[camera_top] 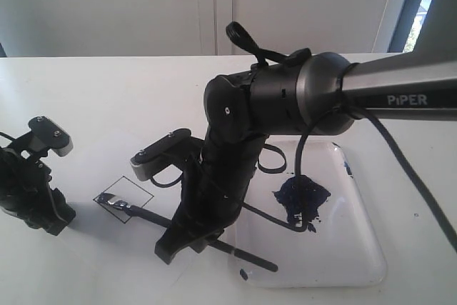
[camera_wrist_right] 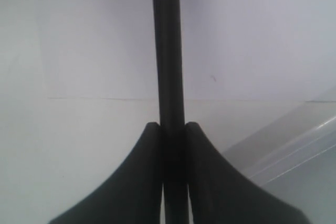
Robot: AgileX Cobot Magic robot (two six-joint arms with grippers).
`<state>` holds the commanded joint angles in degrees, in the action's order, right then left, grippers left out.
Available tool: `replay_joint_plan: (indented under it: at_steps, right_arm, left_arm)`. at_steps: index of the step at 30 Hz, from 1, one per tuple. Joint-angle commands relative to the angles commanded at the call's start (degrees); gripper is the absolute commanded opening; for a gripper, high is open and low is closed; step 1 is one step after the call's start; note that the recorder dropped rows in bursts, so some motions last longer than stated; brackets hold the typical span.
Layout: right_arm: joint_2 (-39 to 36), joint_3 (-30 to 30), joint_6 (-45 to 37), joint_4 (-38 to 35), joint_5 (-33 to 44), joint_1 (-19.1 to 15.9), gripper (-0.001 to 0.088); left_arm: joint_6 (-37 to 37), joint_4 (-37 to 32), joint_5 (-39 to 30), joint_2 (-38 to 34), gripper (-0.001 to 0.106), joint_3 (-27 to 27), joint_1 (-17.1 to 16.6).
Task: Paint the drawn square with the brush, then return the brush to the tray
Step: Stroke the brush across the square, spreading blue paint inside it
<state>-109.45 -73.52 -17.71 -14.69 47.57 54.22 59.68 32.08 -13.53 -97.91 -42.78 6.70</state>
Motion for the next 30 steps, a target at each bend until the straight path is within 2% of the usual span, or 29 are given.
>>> replay_joint_plan:
  at_steps: [13, 20, 30]
  right_arm:
    - [0.0, 0.0, 1.39, 1.68, -0.7, 0.0, 0.0]
    - [-0.12, 0.0, 7.49, 8.22, -1.18, 0.0, 0.0]
    - [-0.12, 0.0, 7.51, 8.33, -2.14, 0.0, 0.0]
  left_arm:
    - [0.0, 0.0, 0.0, 0.0, 0.05, 0.0, 0.0]
    - [0.0, 0.0, 0.0, 0.0, 0.05, 0.0, 0.0]
    - [0.0, 0.0, 0.0, 0.0, 0.05, 0.0, 0.0]
